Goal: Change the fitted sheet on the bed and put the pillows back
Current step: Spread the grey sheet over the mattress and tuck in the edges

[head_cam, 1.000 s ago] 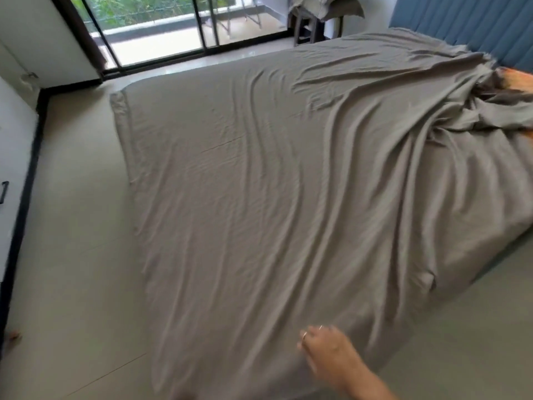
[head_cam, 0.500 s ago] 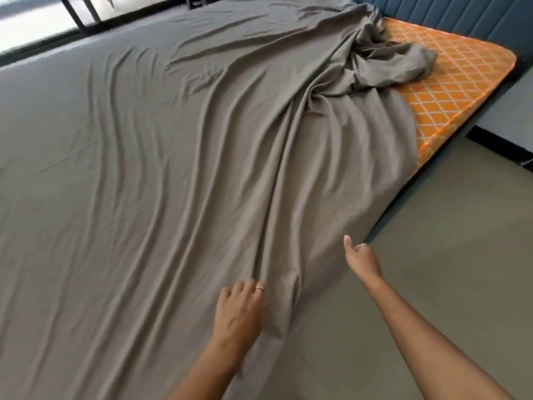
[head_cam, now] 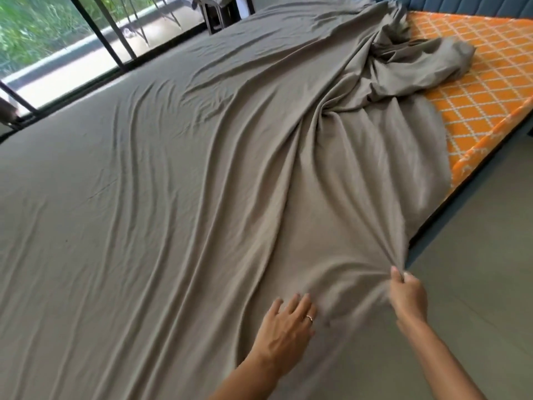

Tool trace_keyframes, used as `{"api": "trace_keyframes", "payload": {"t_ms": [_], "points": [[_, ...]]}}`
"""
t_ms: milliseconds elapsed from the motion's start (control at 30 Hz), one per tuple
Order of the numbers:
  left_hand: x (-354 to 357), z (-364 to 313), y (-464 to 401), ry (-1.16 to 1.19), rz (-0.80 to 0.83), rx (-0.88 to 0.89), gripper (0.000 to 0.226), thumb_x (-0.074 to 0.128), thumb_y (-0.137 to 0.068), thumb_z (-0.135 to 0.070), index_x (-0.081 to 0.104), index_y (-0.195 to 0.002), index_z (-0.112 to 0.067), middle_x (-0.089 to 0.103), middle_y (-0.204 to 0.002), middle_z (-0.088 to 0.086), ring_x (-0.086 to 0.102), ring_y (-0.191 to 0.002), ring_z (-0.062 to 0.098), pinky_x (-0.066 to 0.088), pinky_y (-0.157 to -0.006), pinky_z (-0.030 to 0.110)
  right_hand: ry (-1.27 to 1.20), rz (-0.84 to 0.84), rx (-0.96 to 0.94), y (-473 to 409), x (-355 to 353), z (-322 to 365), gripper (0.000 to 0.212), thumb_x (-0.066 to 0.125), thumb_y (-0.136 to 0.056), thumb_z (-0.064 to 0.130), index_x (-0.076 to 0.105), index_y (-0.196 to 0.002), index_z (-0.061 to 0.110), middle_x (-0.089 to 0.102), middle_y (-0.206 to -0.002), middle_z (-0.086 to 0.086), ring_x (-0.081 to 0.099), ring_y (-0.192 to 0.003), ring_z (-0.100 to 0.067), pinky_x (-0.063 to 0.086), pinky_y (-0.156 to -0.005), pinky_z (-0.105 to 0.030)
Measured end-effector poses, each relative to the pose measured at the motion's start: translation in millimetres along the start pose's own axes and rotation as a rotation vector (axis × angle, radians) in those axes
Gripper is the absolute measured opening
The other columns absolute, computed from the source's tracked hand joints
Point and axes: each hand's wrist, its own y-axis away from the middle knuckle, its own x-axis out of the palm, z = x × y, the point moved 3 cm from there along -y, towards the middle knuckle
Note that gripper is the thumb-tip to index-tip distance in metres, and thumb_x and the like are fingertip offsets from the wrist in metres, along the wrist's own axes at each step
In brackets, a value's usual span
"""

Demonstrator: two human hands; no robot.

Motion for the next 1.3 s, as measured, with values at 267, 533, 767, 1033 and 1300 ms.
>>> {"api": "trace_keyframes", "payload": {"t_ms": [267, 533, 767, 1033, 1300], "points": [[-29, -29, -67, -0.001, 0.041, 0.034, 0.058, 0.073, -0.065, -0.059, 0.067, -0.113, -0.027, 0.064, -0.122, -0.008, 0.061, -0.107, 0.011, 0.053, -0.078, 0.023, 0.016, -0.006, 0.322, -17, -71, -105, 0.048, 0.044, -0.100, 0.028, 0.062, -0.106, -0.016, 0.060, -0.110, -0.039, 0.058, -0.101, -0.049, 0.043, -0.088, -0.046], [-50, -8, -129, 0.059, 0.042, 0.016, 0.053, 0.036, -0.092, -0.045, 0.054, -0.135, -0.020, 0.044, -0.148, 0.001, 0.051, -0.129, 0.021, 0.048, -0.096, 0.036, 0.146, 0.086, 0.236, -80, -79, -50, 0.044, 0.048, -0.098, 0.032, 0.038, -0.058, 0.014, 0.036, -0.058, -0.005, 0.029, -0.050, -0.014, 0.023, -0.050, -0.025], [-80, 20, -247, 0.260, 0.112, -0.181, 0.067, 0.029, -0.100, -0.052, 0.000, -0.154, -0.023, -0.006, -0.162, -0.002, -0.001, -0.149, 0.021, 0.011, -0.119, 0.040, 0.302, -0.060, -0.009, -170, -122, 89, 0.033, 0.051, -0.096, 0.030, 0.061, -0.097, -0.001, 0.062, -0.110, -0.027, 0.057, -0.106, -0.041, 0.044, -0.085, -0.039], [-61, 55, -311, 0.263, 0.271, -0.223, 0.088, 0.036, -0.087, -0.073, -0.014, -0.150, -0.037, -0.025, -0.158, -0.007, -0.019, -0.146, 0.030, -0.002, -0.117, 0.052, 0.796, -0.046, -0.195, -231, -86, 169, 0.078, 0.050, -0.088, 0.060, 0.031, -0.145, 0.010, 0.029, -0.150, -0.013, 0.031, -0.135, -0.035, 0.029, -0.105, -0.048], [-45, 61, -312, 0.313, 0.270, -0.175, 0.100, 0.004, -0.063, -0.090, -0.025, -0.145, -0.041, -0.042, -0.145, -0.011, -0.035, -0.137, 0.027, -0.011, -0.114, 0.053, 0.785, -0.124, -0.148, -269, -48, 186, 0.057, 0.055, -0.091, 0.048, 0.048, -0.132, 0.008, 0.035, -0.139, -0.018, 0.030, -0.132, -0.037, 0.029, -0.104, -0.049]]}}
